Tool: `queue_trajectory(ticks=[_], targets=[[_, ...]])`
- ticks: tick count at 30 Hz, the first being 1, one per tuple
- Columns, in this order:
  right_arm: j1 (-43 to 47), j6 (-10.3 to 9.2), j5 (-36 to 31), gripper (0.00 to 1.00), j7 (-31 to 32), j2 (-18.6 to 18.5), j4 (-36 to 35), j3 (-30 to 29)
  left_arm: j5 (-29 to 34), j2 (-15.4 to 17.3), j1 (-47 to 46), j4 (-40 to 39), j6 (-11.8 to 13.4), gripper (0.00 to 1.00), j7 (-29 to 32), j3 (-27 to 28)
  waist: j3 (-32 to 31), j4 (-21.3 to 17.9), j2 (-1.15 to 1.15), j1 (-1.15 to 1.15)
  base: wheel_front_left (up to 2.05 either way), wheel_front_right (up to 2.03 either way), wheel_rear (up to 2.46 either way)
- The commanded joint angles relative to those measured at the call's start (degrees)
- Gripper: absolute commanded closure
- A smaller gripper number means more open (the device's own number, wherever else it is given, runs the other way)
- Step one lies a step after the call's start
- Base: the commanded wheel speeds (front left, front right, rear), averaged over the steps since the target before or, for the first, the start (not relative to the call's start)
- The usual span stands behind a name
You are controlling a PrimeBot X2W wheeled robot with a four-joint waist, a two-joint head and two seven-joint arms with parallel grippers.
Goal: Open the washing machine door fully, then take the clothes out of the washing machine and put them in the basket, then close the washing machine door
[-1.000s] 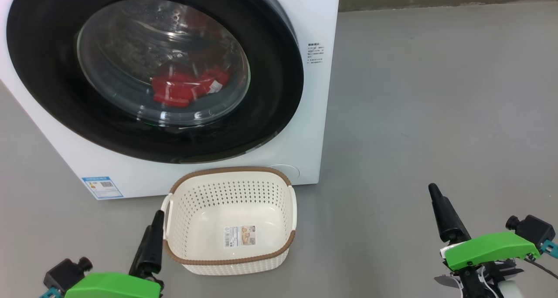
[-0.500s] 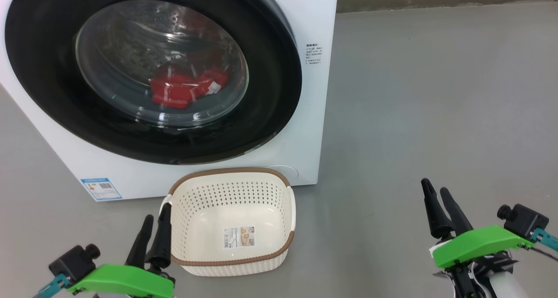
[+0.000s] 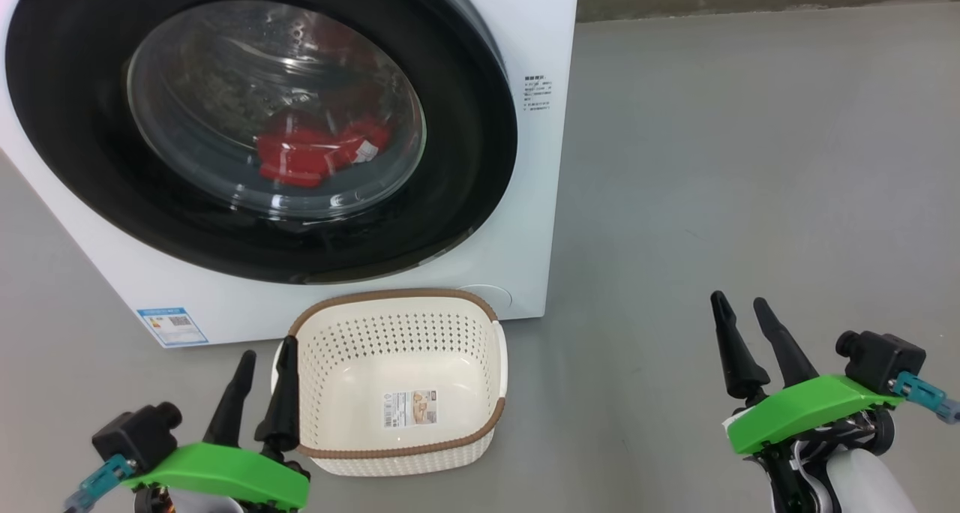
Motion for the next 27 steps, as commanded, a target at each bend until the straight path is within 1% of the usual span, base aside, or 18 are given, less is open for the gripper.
queue_trajectory(ticks=[1, 7, 14, 27], targets=[[-3.04, -0.03, -2.09, 0.0, -0.81, -0.64, -1.54, 1.09, 2.04, 0.65, -3.07, -1.73, 0.09, 0.0, -0.86, 1.4, 0.03, -0.02, 0.0, 0.0, 0.0, 0.0, 0.0], [-3.76, -0.03, -6.71, 0.0, -1.99, -0.71, -1.3, 1.96, 7.35, 0.67, -3.9, -1.4, -0.07, 0.0, -2.05, 1.02, 0.12, -0.12, 0.0, 0.0, 0.0, 0.0, 0.0], [-4.67, -0.03, -10.63, 0.0, -3.17, -0.78, -0.8, 2.84, 11.23, 0.71, -4.71, -1.08, -0.44, 0.0, -3.24, 0.8, 0.28, -0.25, 0.0, -0.01, 0.0, 0.0, 0.0], [-6.32, -0.04, -18.96, 0.0, -5.36, -0.91, 0.1, 4.25, 20.08, 0.85, -6.51, 0.22, -0.39, 0.0, -5.45, 0.95, 0.21, -0.29, 0.0, -0.01, 0.0, 0.0, 0.0]])
